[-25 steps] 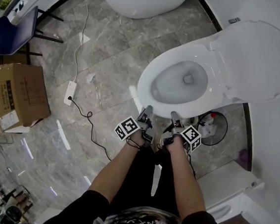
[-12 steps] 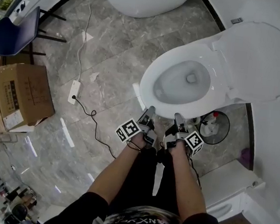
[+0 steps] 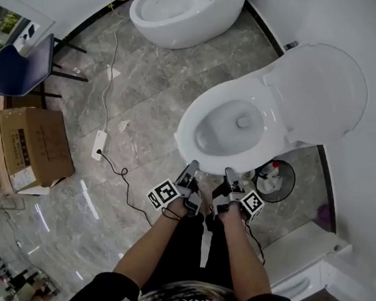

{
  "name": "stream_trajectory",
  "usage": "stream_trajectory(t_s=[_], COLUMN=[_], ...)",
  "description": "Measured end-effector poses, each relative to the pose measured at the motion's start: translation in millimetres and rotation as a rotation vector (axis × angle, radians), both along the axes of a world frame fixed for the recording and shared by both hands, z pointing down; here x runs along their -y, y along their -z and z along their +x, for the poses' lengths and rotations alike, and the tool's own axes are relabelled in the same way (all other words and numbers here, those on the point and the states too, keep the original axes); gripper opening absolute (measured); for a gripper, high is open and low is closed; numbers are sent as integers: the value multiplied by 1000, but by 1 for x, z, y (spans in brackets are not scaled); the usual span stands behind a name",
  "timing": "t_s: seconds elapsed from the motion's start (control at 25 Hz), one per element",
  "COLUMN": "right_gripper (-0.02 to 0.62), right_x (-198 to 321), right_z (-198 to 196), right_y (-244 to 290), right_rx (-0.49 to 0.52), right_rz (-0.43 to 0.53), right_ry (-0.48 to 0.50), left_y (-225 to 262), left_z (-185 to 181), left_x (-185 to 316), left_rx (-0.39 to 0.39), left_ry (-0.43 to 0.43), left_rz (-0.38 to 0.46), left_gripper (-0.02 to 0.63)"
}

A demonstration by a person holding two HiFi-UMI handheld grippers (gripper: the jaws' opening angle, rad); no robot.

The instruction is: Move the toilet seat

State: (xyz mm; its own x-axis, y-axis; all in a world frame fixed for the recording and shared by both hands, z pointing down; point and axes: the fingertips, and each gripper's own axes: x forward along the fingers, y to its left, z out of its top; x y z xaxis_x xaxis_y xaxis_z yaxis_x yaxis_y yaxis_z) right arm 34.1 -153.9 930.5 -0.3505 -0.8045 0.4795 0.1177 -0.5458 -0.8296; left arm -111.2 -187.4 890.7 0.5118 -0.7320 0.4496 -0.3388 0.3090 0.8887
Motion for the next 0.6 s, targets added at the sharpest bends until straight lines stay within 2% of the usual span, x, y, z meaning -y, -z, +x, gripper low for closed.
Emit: stream_trajectory(t_s=[0.32, 0.6], right_gripper=[141, 141], right_x=[12, 17], right_z=[27, 51], right_y=[65, 112], right_rx=[63, 120], right_rz=[19, 39], right_ry=[-110, -209], left_y=[80, 140], left_z=[38, 74], left_x=[20, 36], left_rx=[-1, -36], left_ry=[-91, -151], left_rz=[81, 137], left_gripper=[123, 121])
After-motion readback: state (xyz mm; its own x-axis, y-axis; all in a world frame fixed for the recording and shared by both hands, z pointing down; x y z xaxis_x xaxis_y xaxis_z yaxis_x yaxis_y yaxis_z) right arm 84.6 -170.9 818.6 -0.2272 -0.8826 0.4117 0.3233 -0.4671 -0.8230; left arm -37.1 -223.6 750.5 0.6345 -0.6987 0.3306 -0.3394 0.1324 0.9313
